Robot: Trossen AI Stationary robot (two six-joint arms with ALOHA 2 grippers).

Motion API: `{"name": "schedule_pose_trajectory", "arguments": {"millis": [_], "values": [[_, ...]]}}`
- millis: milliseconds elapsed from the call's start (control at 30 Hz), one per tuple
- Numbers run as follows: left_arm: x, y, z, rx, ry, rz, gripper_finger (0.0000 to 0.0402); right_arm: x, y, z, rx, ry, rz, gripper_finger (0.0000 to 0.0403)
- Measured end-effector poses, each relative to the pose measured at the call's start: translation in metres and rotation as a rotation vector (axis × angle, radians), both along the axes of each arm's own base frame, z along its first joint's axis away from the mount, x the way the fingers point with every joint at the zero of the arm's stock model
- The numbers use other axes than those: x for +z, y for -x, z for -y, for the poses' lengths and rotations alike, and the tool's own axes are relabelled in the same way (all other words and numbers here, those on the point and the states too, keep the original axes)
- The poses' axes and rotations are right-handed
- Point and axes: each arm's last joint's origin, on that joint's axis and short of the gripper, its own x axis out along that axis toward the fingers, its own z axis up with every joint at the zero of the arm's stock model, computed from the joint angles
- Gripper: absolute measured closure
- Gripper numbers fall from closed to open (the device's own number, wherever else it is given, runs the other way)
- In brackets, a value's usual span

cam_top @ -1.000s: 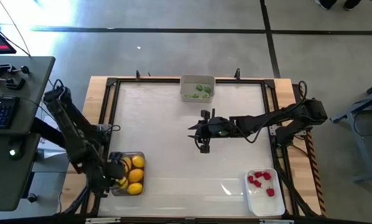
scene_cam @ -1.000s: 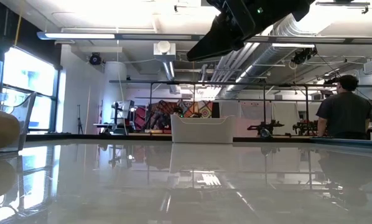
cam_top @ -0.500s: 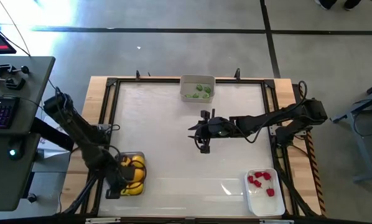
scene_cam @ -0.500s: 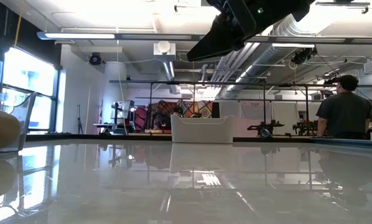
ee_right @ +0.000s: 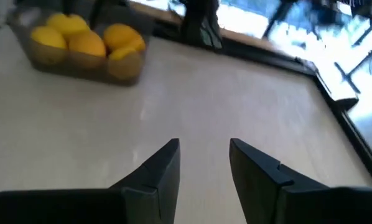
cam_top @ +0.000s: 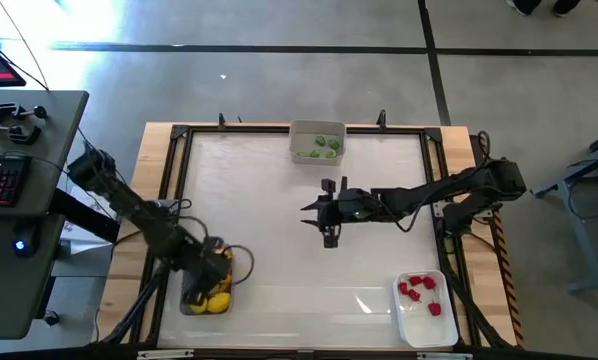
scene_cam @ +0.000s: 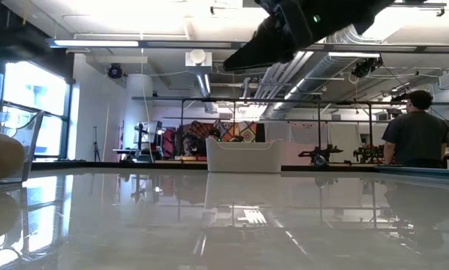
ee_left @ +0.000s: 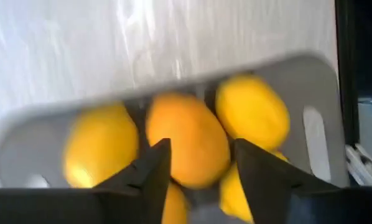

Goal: Sort produce into baskets
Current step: Return to Home Position

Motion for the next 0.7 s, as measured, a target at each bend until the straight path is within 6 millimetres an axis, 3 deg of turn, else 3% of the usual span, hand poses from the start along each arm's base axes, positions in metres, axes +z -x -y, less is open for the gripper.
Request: {"name": "schedule_pose_trajectory", "arguments": {"millis": [133, 400, 700], "values": [[0.006, -0.021, -0.018, -0.075, 0.003, 0.117, 0.0291, -0.018, 0.007, 0.009, 0.051, -0.002, 0.077, 0.0274], [0.022, -0.072, -0.07, -0.126, -0.041, 0.472, 0.0391, -0.042, 0.023, 0.045, -0.042, -0.052, 0.116, 0.0296], [0.035, -0.104, -0.127, -0.105, -0.053, 0.797, 0.0401, -0.042, 0.043, 0.059, -0.006, -0.074, 0.171, 0.0359]]}}
